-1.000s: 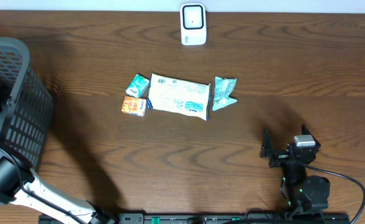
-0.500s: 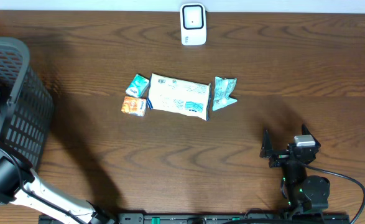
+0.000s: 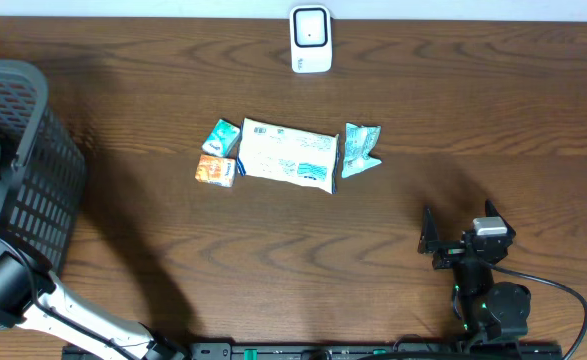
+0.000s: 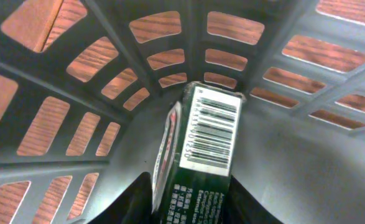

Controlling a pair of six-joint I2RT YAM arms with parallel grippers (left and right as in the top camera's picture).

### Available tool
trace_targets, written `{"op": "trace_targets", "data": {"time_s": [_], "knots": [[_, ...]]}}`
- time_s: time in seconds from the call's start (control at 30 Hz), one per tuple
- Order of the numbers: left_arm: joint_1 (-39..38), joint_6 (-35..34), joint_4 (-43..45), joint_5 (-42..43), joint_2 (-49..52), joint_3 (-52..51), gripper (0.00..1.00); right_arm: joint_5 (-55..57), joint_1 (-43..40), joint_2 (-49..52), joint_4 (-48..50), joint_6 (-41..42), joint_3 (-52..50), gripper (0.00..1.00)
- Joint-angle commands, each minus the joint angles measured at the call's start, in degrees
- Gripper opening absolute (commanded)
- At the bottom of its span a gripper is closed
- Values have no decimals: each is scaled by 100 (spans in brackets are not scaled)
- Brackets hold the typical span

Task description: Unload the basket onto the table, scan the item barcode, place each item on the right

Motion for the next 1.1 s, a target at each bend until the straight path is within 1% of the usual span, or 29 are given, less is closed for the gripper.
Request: {"op": "trace_targets", "data": {"time_s": [0.0, 0.1, 0.2, 0.27, 0.43, 0.57, 0.6, 0.63, 0.67, 0.7, 0.9, 0.97, 1.03, 1.07], "knots": [[-7, -286, -20, 76, -232, -63, 33, 4, -2, -26, -11, 57, -20, 99], [-7, -345, -63, 76, -385, -63, 30, 4, -2, -26, -11, 57, -20, 99], [-7, -345, -153, 76, -514, -63, 30, 4, -2, -26, -11, 57, -20, 99], [-7, -402, -190, 79, -588, -63, 30, 4, -2, -26, -11, 57, -20, 99], [-7, -807, -216, 79, -861, -63, 30, 4, -2, -26, -11, 57, -20, 99], [-7, -837, -363, 74, -1038, -63, 30, 4, -2, -26, -11, 57, -20, 99], [-7, -837, -409, 74, -1047, -63, 36, 4, -2, -26, -11, 57, -20, 99], [-7, -835, -466, 74, -1047, -63, 46, 4, -2, -26, -11, 57, -20, 99], [-7, -835, -522, 72, -1027, -63, 63, 4, -2, -26, -11, 57, -20, 99], [-7, -835, -542, 72, -1019, -70, 68, 4, -2, -26, -11, 57, -20, 99], [-7, -765, -356, 72, -951, -127, 75, 4, -2, -26, -11, 57, -20, 99], [-7, -754, -293, 70, -863, -127, 82, 4, -2, -26, -11, 57, -20, 99], [-7, -721, -249, -7, -721, -127, 93, 4, -2, -26, -11, 57, -20, 99], [-7, -719, -232, -127, -640, -127, 95, 4, -2, -26, -11, 57, -20, 99]]}}
